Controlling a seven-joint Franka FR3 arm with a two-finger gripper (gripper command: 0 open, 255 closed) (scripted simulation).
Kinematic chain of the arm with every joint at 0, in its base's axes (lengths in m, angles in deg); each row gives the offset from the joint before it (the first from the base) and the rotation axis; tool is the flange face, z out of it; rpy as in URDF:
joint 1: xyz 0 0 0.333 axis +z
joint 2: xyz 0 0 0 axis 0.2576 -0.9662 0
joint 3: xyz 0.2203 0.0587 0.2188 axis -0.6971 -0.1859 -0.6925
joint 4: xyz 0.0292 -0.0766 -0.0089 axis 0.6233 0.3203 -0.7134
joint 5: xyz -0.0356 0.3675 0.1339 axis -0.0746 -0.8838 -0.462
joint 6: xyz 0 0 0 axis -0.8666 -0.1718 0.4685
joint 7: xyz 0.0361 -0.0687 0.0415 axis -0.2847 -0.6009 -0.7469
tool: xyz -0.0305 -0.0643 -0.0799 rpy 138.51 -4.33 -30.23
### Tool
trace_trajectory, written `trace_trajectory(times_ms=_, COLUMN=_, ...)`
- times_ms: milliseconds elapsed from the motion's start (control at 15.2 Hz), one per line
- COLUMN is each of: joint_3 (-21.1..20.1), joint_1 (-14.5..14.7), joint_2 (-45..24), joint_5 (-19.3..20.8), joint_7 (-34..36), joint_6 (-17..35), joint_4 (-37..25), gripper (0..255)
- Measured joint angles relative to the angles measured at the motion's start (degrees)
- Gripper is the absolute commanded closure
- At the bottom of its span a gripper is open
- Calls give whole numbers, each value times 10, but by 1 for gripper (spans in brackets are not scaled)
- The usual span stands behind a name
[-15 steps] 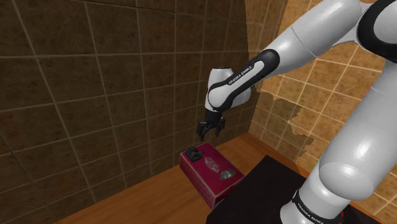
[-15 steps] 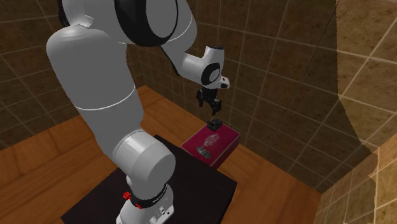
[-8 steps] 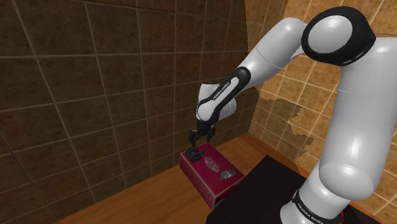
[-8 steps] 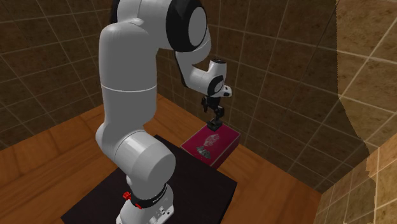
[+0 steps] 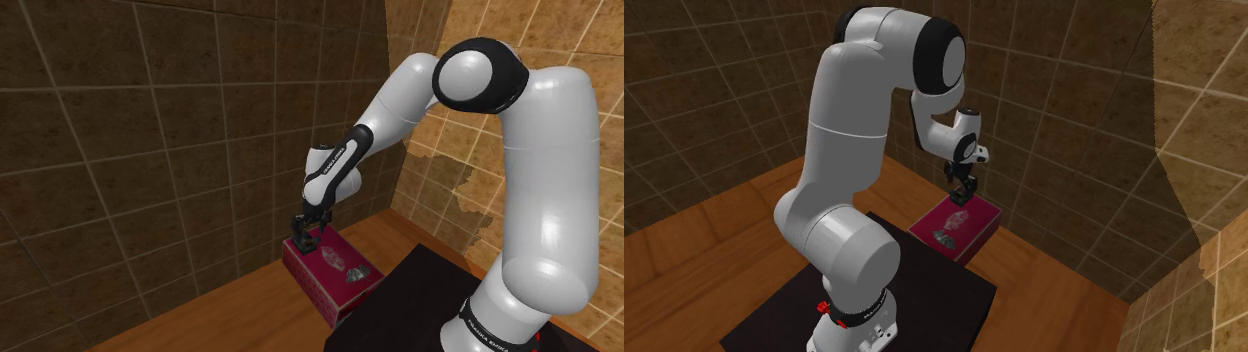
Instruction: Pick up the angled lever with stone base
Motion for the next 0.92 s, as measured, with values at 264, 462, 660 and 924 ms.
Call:
trace_trajectory(times_ms=264, joint_3=1, joint_1=1, joint_2=-20, joint_5=1, joint_7=0, joint_6=15, joint_4=-5, gripper=255)
trace_trajectory(times_ms=462, joint_3=1, joint_1=1, joint_2=-21, joint_5=1, joint_7=0, joint_6=16, joint_4=-6, gripper=255)
trace_trajectory(times_ms=660, joint_3=1, joint_1=1, joint_2=-22, joint_5=1, joint_7=0, joint_6=16, joint_4=-7, gripper=255)
trace_trajectory(times_ms=924, joint_3=1, joint_1=1, joint_2=-18, joint_5=1, joint_7=0, joint_6=13, joint_4=-5, gripper=255)
